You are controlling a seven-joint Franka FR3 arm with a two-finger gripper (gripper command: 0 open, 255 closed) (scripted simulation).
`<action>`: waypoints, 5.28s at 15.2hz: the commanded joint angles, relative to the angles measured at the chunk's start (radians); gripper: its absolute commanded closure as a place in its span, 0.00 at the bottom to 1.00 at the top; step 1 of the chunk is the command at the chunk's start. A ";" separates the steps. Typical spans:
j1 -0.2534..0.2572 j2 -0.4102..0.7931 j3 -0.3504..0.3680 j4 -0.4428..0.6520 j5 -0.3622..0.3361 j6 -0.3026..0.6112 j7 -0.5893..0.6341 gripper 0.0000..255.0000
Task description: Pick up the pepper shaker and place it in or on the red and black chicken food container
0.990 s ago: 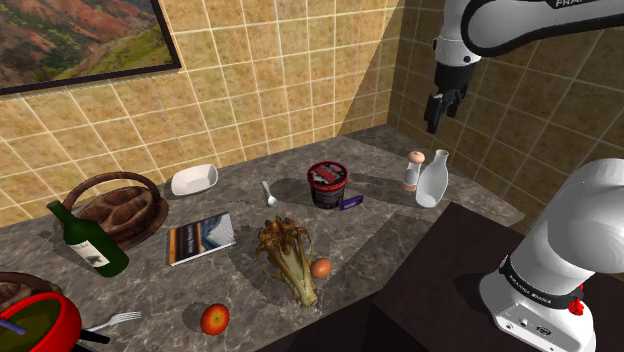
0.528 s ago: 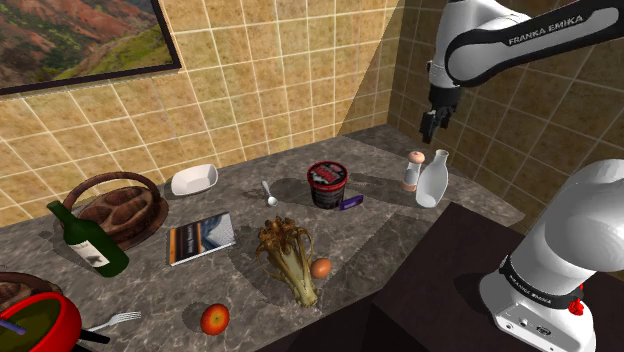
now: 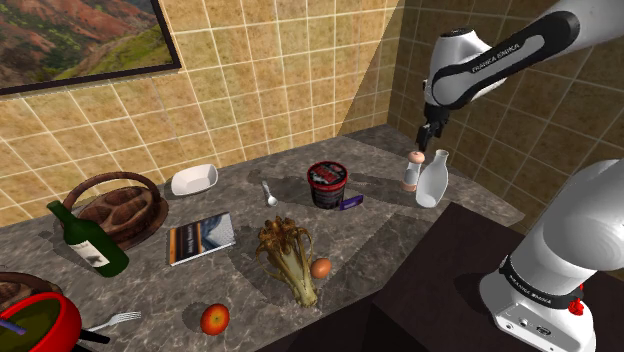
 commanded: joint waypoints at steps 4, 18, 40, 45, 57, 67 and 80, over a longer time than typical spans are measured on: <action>0.001 0.214 -0.073 0.072 0.058 0.165 -0.105 0.00; -0.132 0.676 -0.014 0.297 0.383 0.411 -0.421 0.00; -0.152 0.713 0.005 0.309 0.403 0.436 -0.437 1.00; -0.127 0.650 -0.026 0.303 0.369 0.380 -0.419 1.00; -0.084 0.508 -0.078 0.314 0.283 0.235 -0.372 1.00; -0.067 0.404 -0.095 0.347 0.225 0.106 -0.343 1.00; -0.057 0.298 -0.095 0.424 0.179 -0.068 -0.325 1.00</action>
